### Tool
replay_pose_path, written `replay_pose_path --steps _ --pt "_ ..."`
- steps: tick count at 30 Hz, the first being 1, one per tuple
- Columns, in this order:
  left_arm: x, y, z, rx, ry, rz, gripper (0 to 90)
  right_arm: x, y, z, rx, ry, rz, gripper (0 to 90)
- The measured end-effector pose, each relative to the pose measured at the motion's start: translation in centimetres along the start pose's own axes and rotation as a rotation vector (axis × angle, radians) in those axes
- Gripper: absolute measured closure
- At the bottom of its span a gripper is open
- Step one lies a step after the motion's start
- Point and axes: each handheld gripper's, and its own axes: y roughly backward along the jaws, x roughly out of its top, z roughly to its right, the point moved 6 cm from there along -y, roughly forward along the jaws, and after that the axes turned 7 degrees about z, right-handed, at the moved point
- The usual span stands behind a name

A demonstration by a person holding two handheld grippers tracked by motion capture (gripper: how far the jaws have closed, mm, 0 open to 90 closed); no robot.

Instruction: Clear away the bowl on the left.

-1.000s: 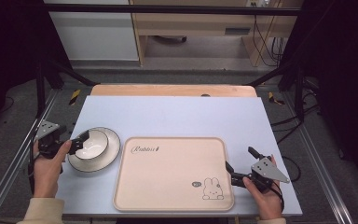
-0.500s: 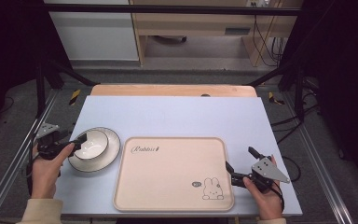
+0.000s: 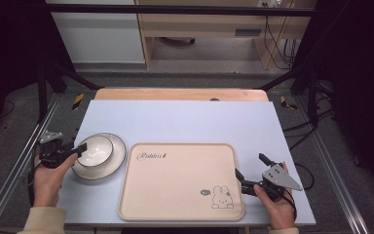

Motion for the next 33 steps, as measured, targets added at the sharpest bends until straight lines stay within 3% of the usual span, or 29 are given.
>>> replay_pose_path --steps 23,25,33 --pt "-1.5 -1.0 0.3 -0.008 0.011 -0.109 71.8 0.0 0.0 0.0 0.005 -0.008 0.001 3.3" --pt "-1.6 -1.1 0.4 -0.013 -0.004 -0.127 74.2 -0.1 0.1 -0.1 0.005 -0.009 -0.003 3.3" --pt "-1.6 -1.2 0.6 -0.009 0.007 -0.110 81.1 -0.1 0.0 0.0 0.008 -0.007 -0.003 3.3"
